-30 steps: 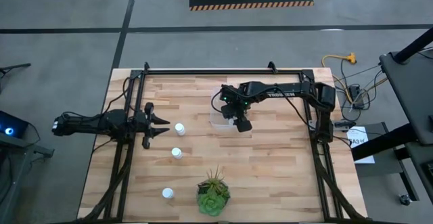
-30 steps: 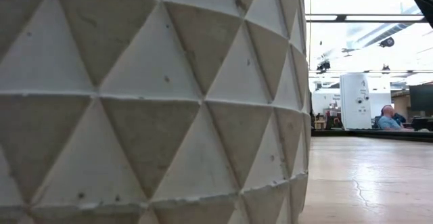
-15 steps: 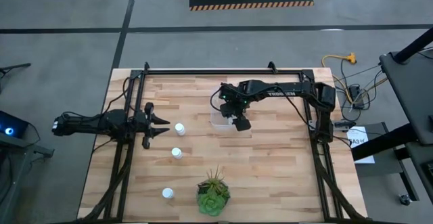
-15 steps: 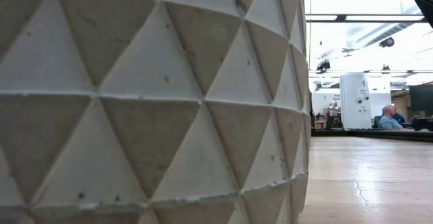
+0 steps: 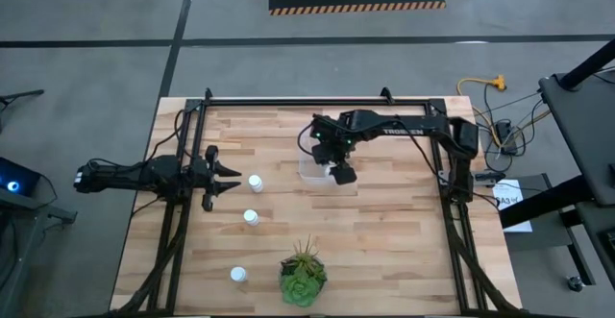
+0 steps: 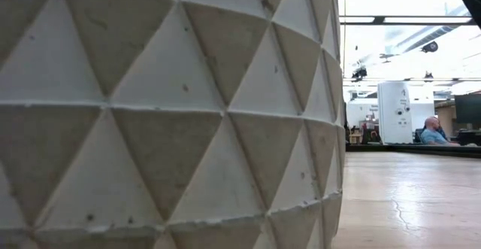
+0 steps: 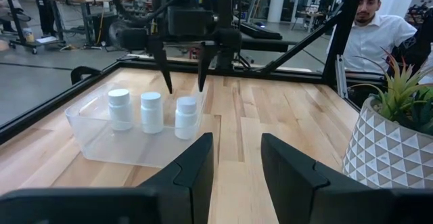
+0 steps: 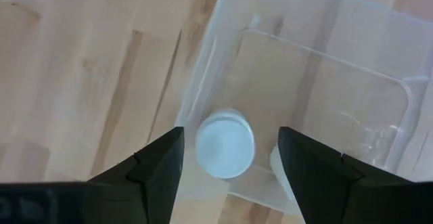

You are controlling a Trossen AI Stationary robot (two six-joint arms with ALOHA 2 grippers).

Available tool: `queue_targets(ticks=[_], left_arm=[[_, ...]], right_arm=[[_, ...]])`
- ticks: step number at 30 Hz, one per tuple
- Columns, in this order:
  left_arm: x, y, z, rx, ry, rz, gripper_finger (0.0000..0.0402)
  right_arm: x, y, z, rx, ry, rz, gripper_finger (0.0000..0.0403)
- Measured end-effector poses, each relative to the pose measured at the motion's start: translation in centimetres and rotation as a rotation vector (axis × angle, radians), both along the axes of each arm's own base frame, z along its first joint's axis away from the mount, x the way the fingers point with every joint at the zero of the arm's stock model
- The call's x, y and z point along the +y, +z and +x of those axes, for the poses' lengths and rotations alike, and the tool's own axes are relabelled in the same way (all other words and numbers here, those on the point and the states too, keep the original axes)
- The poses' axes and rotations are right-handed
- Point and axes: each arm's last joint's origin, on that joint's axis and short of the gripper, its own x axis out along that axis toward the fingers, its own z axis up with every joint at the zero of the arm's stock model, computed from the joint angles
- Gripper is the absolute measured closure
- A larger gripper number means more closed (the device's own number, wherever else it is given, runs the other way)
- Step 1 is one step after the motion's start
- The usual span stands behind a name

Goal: Pick and place pill bottles into a basket
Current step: Put the white pill bottle into the transparent bin

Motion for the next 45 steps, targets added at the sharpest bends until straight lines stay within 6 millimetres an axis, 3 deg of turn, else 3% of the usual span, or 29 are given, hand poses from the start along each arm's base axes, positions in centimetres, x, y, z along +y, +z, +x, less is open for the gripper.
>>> queue_targets(ticks=[8, 15, 30, 37, 45], left_arm=[[0.0, 0.0, 0.0, 0.0, -0.001, 0.0, 0.0295], [0.0, 0.0, 0.0, 0.001, 0.0, 0.0, 0.0295], [0.0, 0.0, 0.0, 0.0, 0.0, 0.0, 0.0295], [0.0, 0.0, 0.0, 0.0, 0.0, 0.0, 0.0295], [0.0, 0.0, 0.0, 0.002, 0.0, 0.0, 0.0295]], right_arm=[[1.2, 2.0, -0.7, -0.06, -0.001, 0.107, 0.0175], [3.5, 3.0, -1.4, -0.104, 0.016, 0.147, 0.0175], [9.5, 1.2, -1.8, -0.121, 0.071, 0.193, 0.0177], [9.7, 1.6, -4.1, -0.261, 0.056, 0.205, 0.0177], [9.7, 2.0, -8.9, -0.404, 0.043, 0.218, 0.0177]])
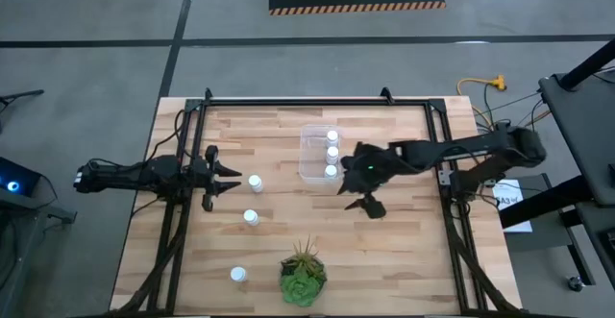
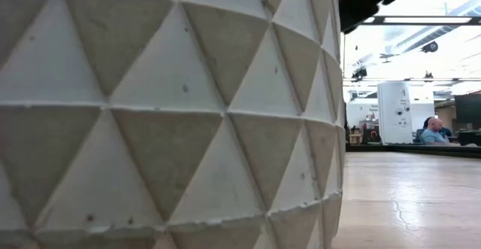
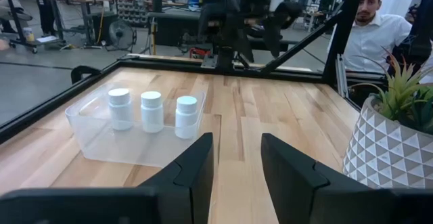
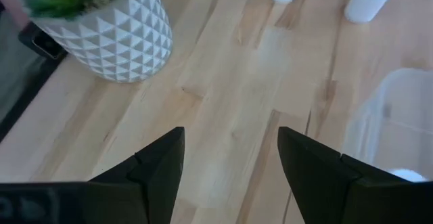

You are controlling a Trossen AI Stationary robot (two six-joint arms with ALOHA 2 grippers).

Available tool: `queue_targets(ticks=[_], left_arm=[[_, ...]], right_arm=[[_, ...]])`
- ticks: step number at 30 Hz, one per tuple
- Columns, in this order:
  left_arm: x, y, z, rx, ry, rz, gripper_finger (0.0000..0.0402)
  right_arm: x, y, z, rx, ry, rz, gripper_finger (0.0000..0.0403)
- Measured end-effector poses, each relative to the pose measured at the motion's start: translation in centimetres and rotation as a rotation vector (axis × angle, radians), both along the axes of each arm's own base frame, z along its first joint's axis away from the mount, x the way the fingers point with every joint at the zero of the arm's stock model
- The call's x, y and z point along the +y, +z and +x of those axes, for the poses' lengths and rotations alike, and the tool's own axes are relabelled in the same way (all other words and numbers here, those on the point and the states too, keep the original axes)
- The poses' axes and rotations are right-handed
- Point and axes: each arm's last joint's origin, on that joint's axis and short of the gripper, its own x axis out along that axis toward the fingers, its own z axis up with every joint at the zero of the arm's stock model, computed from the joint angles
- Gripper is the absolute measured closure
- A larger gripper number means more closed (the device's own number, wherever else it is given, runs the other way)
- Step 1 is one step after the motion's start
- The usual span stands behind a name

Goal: Pick and place pill bottles into a basket
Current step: Put the white pill bottle into the transparent bin

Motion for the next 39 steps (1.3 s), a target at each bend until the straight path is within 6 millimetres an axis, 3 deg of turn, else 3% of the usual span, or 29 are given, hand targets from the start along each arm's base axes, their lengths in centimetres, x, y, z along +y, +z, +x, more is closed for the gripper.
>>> queue_targets(ticks=[11, 18, 21, 28, 39], left_arm=[[0.0, 0.0, 0.0, -0.001, 0.0, 0.0, 0.0295], [0.0, 0.0, 0.0, -0.003, 0.0, 0.0, 0.0295], [0.0, 0.0, 0.0, -0.002, 0.0, 0.0, 0.0295], [0.0, 0.0, 0.0, -0.002, 0.0, 0.0, 0.0295], [0.0, 0.0, 0.0, -0.002, 0.0, 0.0, 0.0295]], right_arm=[[-0.1, 2.6, -5.5, -0.135, -0.025, 0.022, 0.0177], [-0.1, 3.7, -7.2, -0.163, -0.113, 0.12, 0.0177], [-0.2, 4.1, -7.7, -0.275, -0.118, 0.119, 0.0177], [-0.2, 3.8, -9.6, -0.549, -0.112, 0.13, 0.0177], [-0.4, 1.4, -13.3, -0.627, -0.146, 0.155, 0.0177]])
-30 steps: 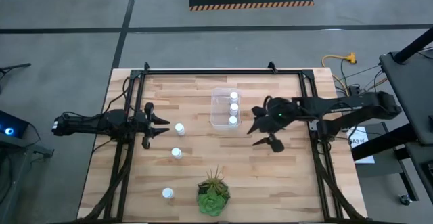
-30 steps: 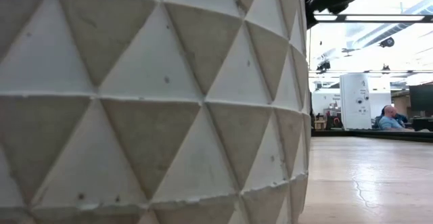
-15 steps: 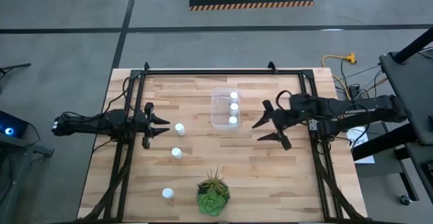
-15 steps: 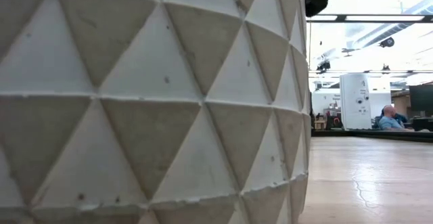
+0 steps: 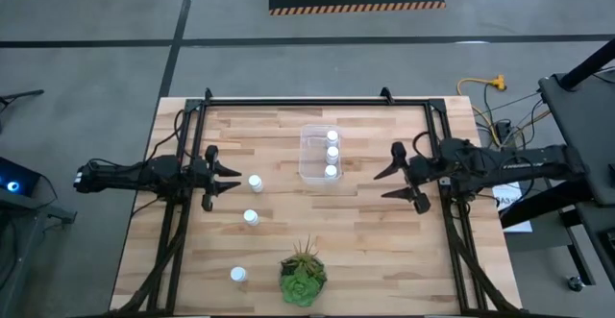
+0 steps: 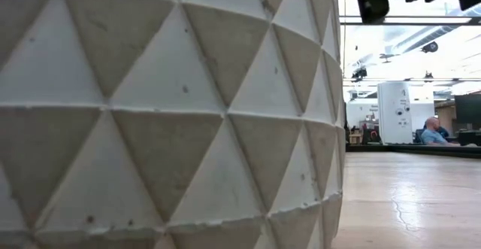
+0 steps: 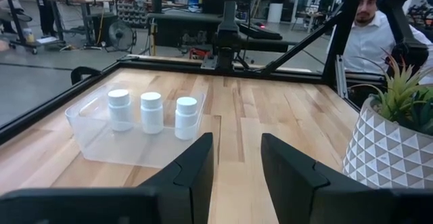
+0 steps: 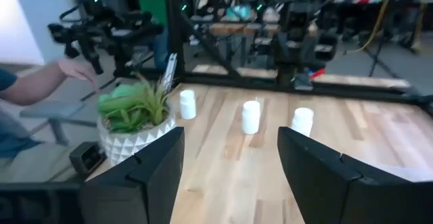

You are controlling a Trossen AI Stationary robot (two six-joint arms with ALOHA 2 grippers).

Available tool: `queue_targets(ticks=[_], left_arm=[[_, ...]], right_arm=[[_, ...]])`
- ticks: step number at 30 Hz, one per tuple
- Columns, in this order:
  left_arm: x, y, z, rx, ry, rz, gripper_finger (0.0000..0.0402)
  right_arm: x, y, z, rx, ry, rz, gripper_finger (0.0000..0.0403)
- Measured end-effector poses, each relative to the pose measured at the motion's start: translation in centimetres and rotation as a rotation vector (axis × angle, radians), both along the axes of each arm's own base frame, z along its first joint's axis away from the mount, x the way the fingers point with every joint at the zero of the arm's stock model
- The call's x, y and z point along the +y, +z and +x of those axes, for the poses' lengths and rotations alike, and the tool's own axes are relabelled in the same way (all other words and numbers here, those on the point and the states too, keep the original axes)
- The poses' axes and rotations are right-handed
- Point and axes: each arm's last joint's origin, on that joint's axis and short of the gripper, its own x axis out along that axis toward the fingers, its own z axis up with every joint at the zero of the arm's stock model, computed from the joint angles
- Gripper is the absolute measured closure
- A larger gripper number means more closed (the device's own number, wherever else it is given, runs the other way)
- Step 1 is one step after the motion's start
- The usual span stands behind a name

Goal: Pick and place pill bottles into a basket
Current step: Put the white pill bottle into the transparent bin

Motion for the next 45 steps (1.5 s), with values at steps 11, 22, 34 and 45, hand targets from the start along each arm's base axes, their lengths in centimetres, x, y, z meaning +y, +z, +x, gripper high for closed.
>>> queue_targets(ticks=[11, 22, 34, 45], left_arm=[[0.0, 0.0, 0.0, 0.0, 0.0, 0.0, 0.0295], [0.0, 0.9, 0.1, -0.093, 0.012, -0.006, 0.0295], [0.0, 1.4, 0.3, -0.139, 0.017, -0.063, 0.0295], [-0.2, 3.1, 1.5, -0.29, -0.017, 0.056, 0.0295]], right_arm=[[-0.1, -1.8, -1.8, -0.269, -0.031, 0.018, 0.0177], [-0.1, -5.6, -2.8, -0.286, -0.031, 0.045, 0.0177], [-0.2, -6.3, -5.0, -0.473, -0.043, 0.056, 0.0177], [-0.2, -6.5, -5.4, -0.462, -0.044, 0.044, 0.0177]])
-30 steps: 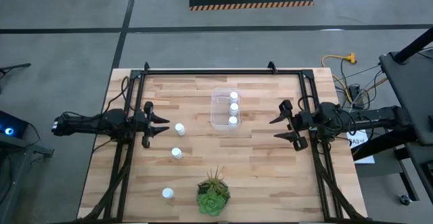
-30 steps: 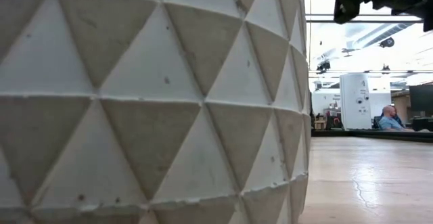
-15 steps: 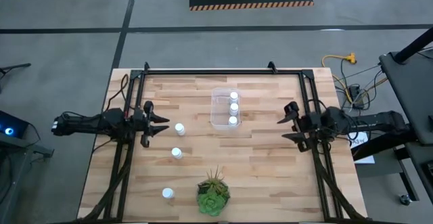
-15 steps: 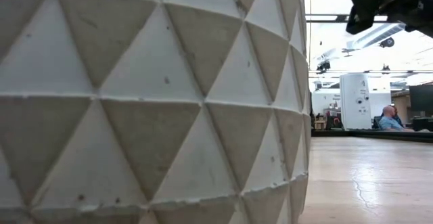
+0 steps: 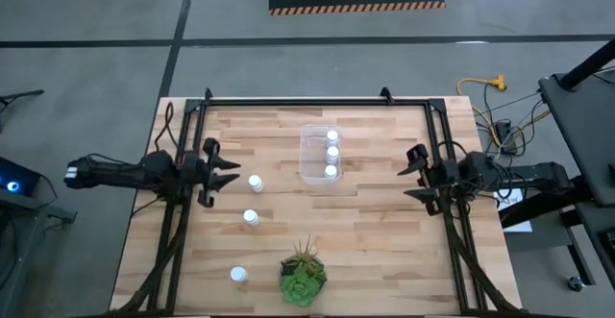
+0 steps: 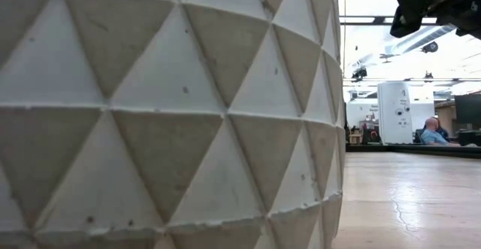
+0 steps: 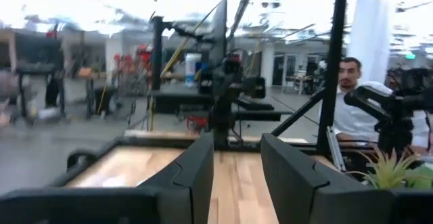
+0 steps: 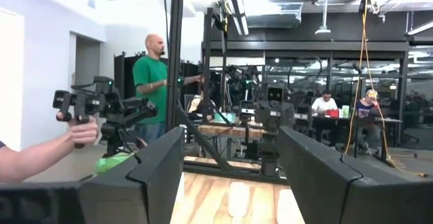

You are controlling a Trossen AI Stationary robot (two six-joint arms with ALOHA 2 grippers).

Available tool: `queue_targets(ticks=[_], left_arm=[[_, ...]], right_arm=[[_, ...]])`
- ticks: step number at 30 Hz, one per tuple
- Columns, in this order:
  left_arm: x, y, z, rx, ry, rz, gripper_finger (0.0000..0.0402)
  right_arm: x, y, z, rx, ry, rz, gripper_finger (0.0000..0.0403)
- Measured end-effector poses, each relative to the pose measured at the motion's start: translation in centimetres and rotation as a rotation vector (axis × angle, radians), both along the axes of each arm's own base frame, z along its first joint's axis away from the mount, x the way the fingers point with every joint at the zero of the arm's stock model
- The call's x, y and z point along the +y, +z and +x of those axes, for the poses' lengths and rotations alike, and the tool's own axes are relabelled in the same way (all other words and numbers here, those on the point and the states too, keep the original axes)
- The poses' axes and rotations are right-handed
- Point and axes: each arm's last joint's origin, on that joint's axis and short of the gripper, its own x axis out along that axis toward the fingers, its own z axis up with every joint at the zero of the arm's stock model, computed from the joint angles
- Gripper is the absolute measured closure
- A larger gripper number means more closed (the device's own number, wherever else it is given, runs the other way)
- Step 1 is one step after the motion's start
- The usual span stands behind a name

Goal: Pick and place pill bottles into a basket
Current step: Put the white pill bottle into the transparent bin

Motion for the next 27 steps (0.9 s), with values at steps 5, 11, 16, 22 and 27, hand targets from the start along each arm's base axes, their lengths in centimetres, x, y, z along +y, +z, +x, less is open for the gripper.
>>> queue_targets(ticks=[5, 11, 16, 22, 27], left_arm=[[-0.4, 0.8, 0.7, -0.07, -0.099, 0.101, 0.0295], [-0.6, 2.0, 1.8, -0.089, -0.137, 0.164, 0.0295], [-0.9, 2.8, 3.3, -0.034, -0.161, 0.175, 0.0295], [-2.3, 4.4, 5.8, 0.007, -0.244, 0.263, 0.0295], [-4.2, 5.9, 7.9, 0.017, -0.317, 0.363, 0.0295]], right_arm=[[0.0, 0.0, 0.0, 0.002, -0.002, -0.007, 0.0177], [0.0, -0.2, 0.1, 0.013, -0.009, -0.022, 0.0177], [0.0, -1.0, 0.3, 0.093, -0.02, -0.053, 0.0177], [-0.2, -2.4, 0.6, 0.243, -0.071, -0.049, 0.0177], [-0.4, -3.2, 0.6, 0.324, -0.137, -0.056, 0.0177]])
